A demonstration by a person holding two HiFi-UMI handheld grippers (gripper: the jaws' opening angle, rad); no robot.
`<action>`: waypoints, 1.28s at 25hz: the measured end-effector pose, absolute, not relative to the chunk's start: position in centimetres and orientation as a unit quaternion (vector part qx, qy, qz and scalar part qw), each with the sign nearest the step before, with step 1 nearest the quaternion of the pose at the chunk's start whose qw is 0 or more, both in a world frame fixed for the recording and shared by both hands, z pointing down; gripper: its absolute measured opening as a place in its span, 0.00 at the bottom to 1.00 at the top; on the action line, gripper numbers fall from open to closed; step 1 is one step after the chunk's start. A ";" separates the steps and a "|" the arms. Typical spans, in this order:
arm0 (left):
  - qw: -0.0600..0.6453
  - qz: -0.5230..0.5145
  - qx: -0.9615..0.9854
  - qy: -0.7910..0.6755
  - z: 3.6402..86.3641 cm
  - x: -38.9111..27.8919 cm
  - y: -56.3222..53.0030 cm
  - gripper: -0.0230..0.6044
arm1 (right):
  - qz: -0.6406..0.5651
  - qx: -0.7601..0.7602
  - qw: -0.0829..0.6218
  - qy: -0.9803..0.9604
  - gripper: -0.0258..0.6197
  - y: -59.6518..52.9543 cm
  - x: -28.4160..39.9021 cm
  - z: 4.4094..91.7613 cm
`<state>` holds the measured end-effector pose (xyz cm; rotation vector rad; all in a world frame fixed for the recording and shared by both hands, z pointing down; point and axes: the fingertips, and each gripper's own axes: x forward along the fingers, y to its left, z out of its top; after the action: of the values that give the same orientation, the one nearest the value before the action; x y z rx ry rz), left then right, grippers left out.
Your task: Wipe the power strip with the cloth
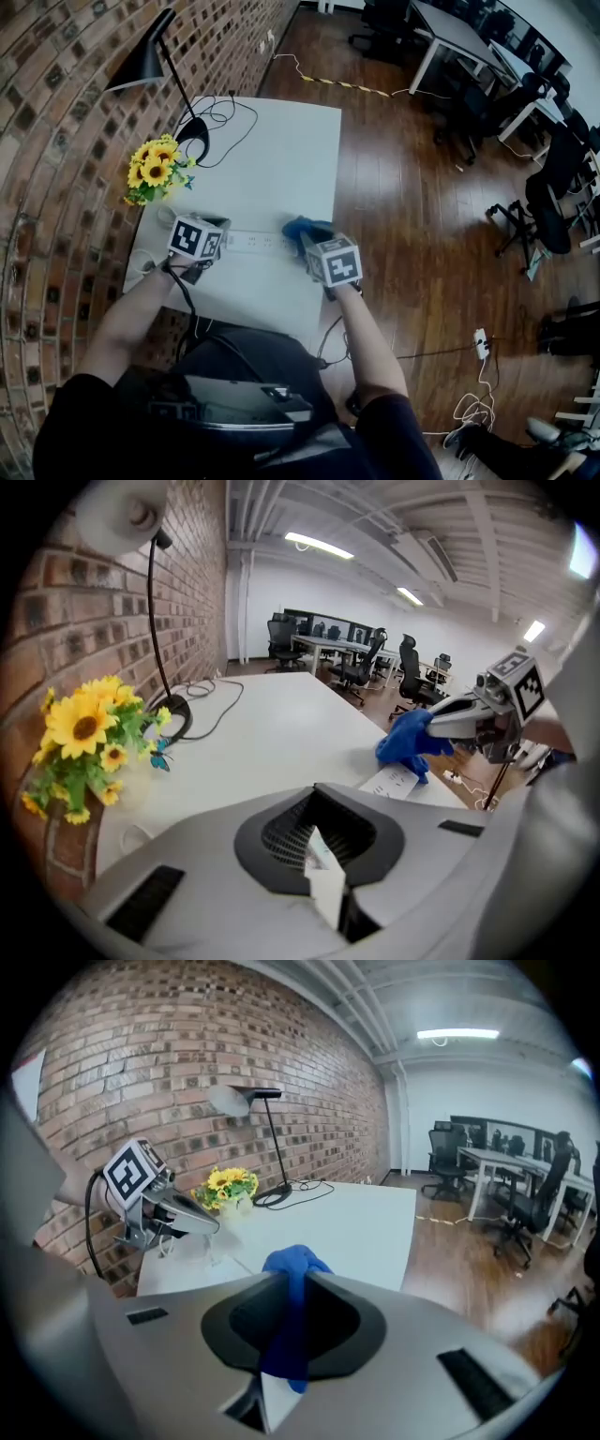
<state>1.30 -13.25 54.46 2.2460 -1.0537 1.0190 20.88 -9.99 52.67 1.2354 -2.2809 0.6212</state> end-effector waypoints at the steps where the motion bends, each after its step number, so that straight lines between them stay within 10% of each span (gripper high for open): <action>1: 0.206 0.372 0.821 -0.380 54.0 1.1 -13.4 0.07 | 0.237 0.454 0.218 -0.831 0.12 -9.8 20.9 52.6; 6: 0.118 0.408 0.849 -0.314 53.0 1.0 -13.5 0.08 | 0.286 0.472 0.164 -0.818 0.12 -8.4 20.9 52.9; 15: 0.079 0.488 0.866 -0.079 57.0 4.1 -8.9 0.59 | 0.327 0.500 0.159 -0.786 0.12 -7.2 20.5 52.8; 32: 0.032 0.539 0.841 -0.019 62.7 4.7 -9.8 0.60 | 0.391 0.540 0.114 -0.737 0.12 -2.0 20.5 54.5</action>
<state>4.67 -9.83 62.74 2.5901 -0.0579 1.6609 20.55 -1.96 54.50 1.5824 -2.1607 1.1462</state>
